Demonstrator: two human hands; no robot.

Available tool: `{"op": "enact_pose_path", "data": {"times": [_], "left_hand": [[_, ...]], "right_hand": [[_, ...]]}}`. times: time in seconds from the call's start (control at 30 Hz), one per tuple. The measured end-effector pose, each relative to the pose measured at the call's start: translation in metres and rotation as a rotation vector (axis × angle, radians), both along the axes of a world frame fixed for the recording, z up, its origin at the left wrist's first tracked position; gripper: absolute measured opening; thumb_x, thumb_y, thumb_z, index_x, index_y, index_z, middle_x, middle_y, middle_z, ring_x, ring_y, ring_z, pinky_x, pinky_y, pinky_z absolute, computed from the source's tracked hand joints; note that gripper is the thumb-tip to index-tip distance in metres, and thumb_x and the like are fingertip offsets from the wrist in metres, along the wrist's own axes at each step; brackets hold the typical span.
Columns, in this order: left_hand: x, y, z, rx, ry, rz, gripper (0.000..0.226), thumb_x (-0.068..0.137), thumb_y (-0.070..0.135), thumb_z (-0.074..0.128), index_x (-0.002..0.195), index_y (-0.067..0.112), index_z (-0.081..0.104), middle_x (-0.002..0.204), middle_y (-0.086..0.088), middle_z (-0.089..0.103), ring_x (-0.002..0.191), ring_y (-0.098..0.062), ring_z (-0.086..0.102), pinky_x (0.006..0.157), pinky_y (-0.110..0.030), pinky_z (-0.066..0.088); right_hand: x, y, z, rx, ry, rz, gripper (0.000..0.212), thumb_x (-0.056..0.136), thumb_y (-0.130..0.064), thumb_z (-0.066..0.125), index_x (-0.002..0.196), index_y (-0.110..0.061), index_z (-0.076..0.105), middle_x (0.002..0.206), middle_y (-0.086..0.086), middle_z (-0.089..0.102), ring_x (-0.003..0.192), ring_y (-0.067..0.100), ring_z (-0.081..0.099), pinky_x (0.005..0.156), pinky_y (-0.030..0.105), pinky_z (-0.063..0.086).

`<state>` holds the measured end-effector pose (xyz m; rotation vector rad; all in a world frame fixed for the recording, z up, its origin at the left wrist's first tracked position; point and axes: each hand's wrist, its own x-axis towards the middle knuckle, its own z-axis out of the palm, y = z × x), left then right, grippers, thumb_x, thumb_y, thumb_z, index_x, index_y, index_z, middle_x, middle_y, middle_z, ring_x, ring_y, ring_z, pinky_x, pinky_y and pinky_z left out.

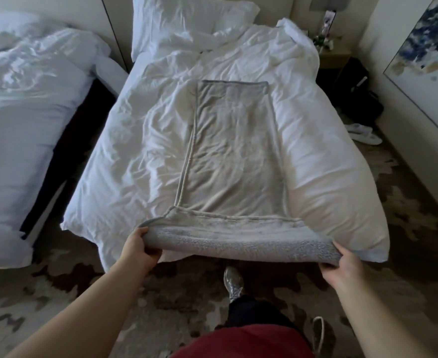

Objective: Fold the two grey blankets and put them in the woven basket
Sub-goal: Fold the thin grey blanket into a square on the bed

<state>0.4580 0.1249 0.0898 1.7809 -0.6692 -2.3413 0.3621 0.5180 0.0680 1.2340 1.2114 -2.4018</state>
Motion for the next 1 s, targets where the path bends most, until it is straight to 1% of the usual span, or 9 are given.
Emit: {"op": "enact_pose_path", "data": {"times": [0.1, 0.2, 0.33, 0.4, 0.5, 0.8, 0.9, 0.97, 1.0], "left_hand": [[-0.046, -0.01, 0.006, -0.016, 0.037, 0.036, 0.024, 0.088, 0.017, 0.059, 0.11, 0.011, 0.05, 0.092, -0.009, 0.056, 0.078, -0.024, 0.057, 0.068, -0.032, 0.05], [-0.094, -0.021, 0.013, -0.013, 0.007, 0.047, 0.008, 0.088, 0.016, 0.06, 0.089, 0.01, 0.054, 0.089, -0.008, 0.054, 0.075, -0.022, 0.055, 0.069, -0.031, 0.05], [-0.17, -0.038, 0.022, -0.033, 0.058, 0.059, 0.014, 0.089, 0.016, 0.059, 0.077, 0.011, 0.053, 0.082, -0.004, 0.051, 0.07, -0.015, 0.054, 0.058, -0.027, 0.048], [-0.208, -0.047, 0.028, -0.087, 0.184, 0.056, 0.008, 0.093, 0.022, 0.055, 0.094, 0.014, 0.057, 0.096, -0.002, 0.053, 0.087, -0.013, 0.057, 0.075, -0.026, 0.051], [-0.243, -0.059, 0.022, -0.181, 0.226, 0.002, 0.044, 0.097, 0.032, 0.05, 0.138, 0.021, 0.042, 0.127, -0.005, 0.044, 0.125, -0.019, 0.046, 0.109, -0.041, 0.036], [-0.197, -0.052, -0.073, -0.065, -0.177, -0.091, 0.043, 0.1, 0.025, 0.046, 0.141, 0.016, 0.042, 0.149, -0.007, 0.038, 0.135, -0.024, 0.04, 0.102, -0.036, 0.037], [-0.178, -0.053, -0.111, -0.001, -0.325, -0.179, 0.042, 0.098, 0.025, 0.049, 0.14, 0.017, 0.045, 0.14, -0.004, 0.047, 0.126, -0.018, 0.048, 0.091, -0.033, 0.039], [-0.172, -0.054, -0.137, 0.06, -0.351, -0.244, 0.041, 0.097, 0.024, 0.05, 0.138, 0.02, 0.047, 0.1, -0.001, 0.055, 0.09, -0.015, 0.055, 0.074, -0.03, 0.04], [-0.172, -0.053, -0.149, 0.08, -0.353, -0.276, 0.041, 0.097, 0.024, 0.049, 0.139, 0.022, 0.047, 0.083, 0.0, 0.047, 0.073, -0.014, 0.048, 0.067, -0.028, 0.037]], "right_hand": [[-0.046, -0.007, 0.003, -0.021, -0.013, -0.016, 0.021, 0.092, -0.012, 0.055, 0.112, -0.012, 0.062, 0.102, 0.007, 0.066, 0.09, 0.023, 0.063, 0.092, 0.038, 0.049], [-0.097, -0.013, 0.009, -0.047, -0.057, -0.008, 0.008, 0.093, -0.012, 0.053, 0.091, -0.011, 0.06, 0.092, 0.008, 0.063, 0.082, 0.023, 0.062, 0.08, 0.036, 0.05], [-0.181, -0.032, 0.021, -0.088, -0.029, 0.053, 0.008, 0.091, -0.007, 0.054, 0.084, -0.009, 0.057, 0.08, 0.009, 0.061, 0.075, 0.021, 0.058, 0.069, 0.033, 0.05], [-0.222, -0.043, 0.028, -0.129, 0.028, 0.069, 0.007, 0.083, -0.003, 0.062, 0.086, -0.008, 0.056, 0.079, 0.009, 0.063, 0.078, 0.019, 0.059, 0.077, 0.031, 0.054], [-0.271, -0.048, 0.023, -0.112, 0.017, 0.049, 0.01, 0.097, -0.015, 0.05, 0.091, -0.007, 0.05, 0.095, 0.012, 0.058, 0.086, 0.02, 0.059, 0.094, 0.034, 0.046], [-0.237, -0.047, -0.077, 0.057, -0.441, 0.3, 0.019, 0.097, -0.011, 0.046, 0.083, -0.003, 0.056, 0.084, 0.006, 0.057, 0.077, 0.017, 0.055, 0.073, 0.028, 0.048], [-0.207, -0.043, -0.109, 0.111, -0.61, 0.338, 0.019, 0.097, -0.013, 0.048, 0.081, -0.004, 0.055, 0.081, 0.007, 0.054, 0.073, 0.017, 0.052, 0.05, 0.023, 0.053], [-0.192, -0.044, -0.129, 0.13, -0.668, 0.34, 0.013, 0.096, -0.015, 0.052, 0.09, -0.005, 0.056, 0.083, 0.008, 0.054, 0.074, 0.019, 0.053, 0.048, 0.026, 0.053], [-0.186, -0.045, -0.139, 0.13, -0.686, 0.335, 0.012, 0.096, -0.017, 0.054, 0.098, -0.006, 0.056, 0.086, 0.009, 0.054, 0.076, 0.02, 0.054, 0.055, 0.031, 0.052]]}}
